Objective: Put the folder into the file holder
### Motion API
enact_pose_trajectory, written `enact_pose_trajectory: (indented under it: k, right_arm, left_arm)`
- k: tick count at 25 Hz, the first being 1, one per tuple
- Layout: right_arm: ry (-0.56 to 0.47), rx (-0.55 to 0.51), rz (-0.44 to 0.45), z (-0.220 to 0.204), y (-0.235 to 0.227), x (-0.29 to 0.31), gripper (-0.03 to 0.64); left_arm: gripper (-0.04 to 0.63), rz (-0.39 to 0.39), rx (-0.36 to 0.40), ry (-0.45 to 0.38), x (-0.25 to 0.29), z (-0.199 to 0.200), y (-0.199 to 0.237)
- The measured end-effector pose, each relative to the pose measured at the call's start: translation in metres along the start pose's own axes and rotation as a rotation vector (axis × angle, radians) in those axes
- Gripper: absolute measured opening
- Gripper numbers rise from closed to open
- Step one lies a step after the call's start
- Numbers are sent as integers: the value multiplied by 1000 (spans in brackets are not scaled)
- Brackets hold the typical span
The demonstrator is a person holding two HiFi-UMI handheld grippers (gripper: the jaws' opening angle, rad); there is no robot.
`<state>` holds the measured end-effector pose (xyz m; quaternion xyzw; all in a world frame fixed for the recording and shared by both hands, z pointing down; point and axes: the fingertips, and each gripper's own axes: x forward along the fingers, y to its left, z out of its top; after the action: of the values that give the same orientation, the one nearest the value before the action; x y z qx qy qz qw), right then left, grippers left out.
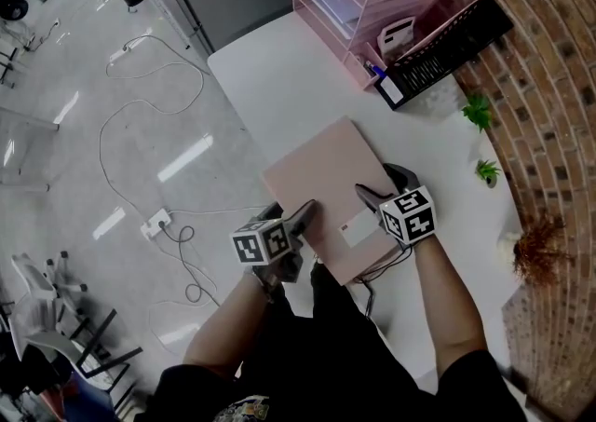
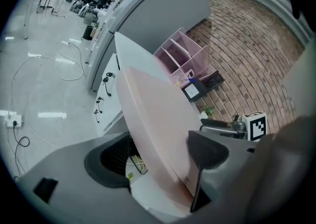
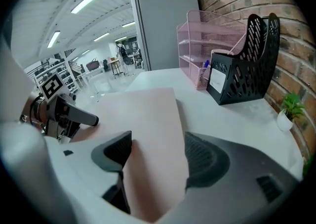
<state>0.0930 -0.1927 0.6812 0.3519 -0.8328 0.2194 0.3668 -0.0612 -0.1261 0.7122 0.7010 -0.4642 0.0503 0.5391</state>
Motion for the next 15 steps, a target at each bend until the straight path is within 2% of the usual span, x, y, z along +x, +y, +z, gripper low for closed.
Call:
enact_pose_trajectory:
  k: [15]
  right_arm:
    - [-15, -18, 37, 7, 14, 4, 341]
  left_arm:
    - [360, -49, -104, -4, -7, 8, 2]
